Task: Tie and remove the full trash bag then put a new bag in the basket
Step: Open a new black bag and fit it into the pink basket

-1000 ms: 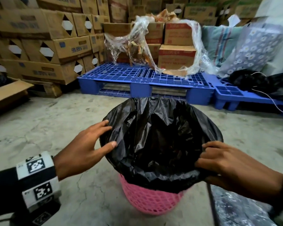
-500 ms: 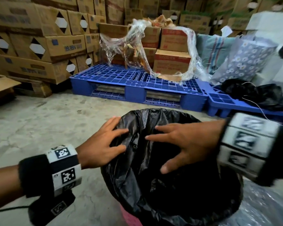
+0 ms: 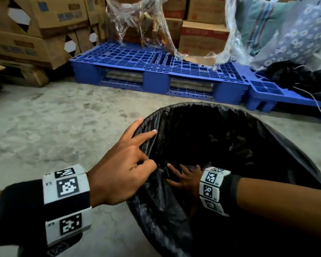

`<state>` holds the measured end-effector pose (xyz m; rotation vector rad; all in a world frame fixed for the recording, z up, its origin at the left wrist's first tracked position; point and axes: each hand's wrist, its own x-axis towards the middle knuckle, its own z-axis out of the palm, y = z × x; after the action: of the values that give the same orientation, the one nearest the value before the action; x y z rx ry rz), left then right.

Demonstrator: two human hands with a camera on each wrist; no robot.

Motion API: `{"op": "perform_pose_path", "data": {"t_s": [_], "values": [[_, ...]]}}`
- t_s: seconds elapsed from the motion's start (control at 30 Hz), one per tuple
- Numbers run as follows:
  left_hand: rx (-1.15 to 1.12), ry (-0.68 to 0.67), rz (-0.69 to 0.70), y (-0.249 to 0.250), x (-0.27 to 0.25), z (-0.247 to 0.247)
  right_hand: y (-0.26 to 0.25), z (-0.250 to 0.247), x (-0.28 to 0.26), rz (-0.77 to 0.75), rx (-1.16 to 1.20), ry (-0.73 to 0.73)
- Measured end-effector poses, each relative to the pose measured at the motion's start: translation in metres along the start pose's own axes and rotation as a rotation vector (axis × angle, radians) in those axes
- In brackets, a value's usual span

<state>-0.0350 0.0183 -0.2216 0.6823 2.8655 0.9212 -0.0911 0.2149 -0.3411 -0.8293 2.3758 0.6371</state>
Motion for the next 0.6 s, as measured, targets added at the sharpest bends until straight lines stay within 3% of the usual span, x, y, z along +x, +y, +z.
{"op": "perform_pose_path", "data": {"t_s": [0.17, 0.2, 0.27, 0.4, 0.53, 0.6], "values": [[0.000, 0.010, 0.027, -0.005, 0.002, 0.002, -0.002, 0.013, 0.022, 0.029, -0.003, 0.005], [0.004, 0.011, 0.033, -0.006, 0.002, 0.002, -0.003, 0.012, 0.020, 0.101, -0.001, -0.054], [0.005, 0.013, 0.058, -0.005, 0.002, 0.003, -0.001, 0.015, 0.023, 0.153, -0.010, -0.023], [0.018, 0.011, 0.070, -0.009, 0.001, 0.005, 0.002, -0.011, 0.010, -0.077, 0.157, -0.204], [-0.022, 0.036, 0.022, -0.012, 0.005, 0.005, 0.025, -0.079, -0.032, -0.175, 0.406, -0.107], [-0.037, 0.043, 0.029, -0.014, 0.008, 0.005, 0.043, -0.101, -0.059, -0.162, 0.389, -0.038]]}}
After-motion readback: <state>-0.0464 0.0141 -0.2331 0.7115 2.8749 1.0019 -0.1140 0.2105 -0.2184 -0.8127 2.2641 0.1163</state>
